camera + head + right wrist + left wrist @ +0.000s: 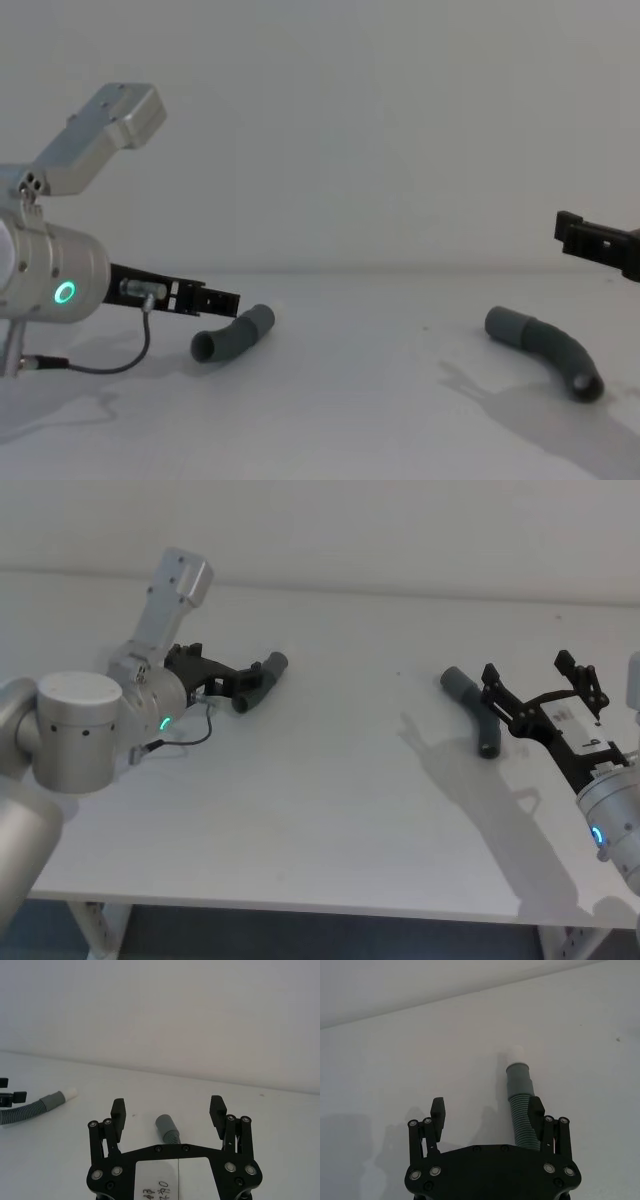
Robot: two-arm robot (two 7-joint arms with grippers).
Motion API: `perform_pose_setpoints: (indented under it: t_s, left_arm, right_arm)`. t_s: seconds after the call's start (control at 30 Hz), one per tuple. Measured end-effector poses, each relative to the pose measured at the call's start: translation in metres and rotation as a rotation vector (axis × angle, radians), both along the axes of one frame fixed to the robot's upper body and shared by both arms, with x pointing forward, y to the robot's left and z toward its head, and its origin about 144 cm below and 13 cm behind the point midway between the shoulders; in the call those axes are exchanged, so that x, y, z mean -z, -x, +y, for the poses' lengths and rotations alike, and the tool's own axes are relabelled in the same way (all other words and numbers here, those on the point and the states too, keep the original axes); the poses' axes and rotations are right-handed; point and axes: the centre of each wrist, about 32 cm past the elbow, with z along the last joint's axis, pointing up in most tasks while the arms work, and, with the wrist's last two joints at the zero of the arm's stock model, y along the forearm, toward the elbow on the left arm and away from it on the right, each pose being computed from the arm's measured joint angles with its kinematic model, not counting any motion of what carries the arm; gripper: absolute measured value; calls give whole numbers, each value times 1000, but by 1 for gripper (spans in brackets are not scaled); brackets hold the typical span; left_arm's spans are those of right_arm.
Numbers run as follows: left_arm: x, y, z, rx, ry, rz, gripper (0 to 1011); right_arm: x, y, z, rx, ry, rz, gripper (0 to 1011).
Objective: Use both hands to pick up one end of the pipe from the table, align the ends, and insert them.
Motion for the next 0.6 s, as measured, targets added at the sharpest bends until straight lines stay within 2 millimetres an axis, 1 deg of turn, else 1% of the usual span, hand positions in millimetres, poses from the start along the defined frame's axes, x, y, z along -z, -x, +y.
perform_pose_setpoints:
  t_s: [0.6]
  left_arm:
    - [-3,-19,-9,39,-8,44,1000]
  right_arm:
    - [0,0,0,0,0,0,1002]
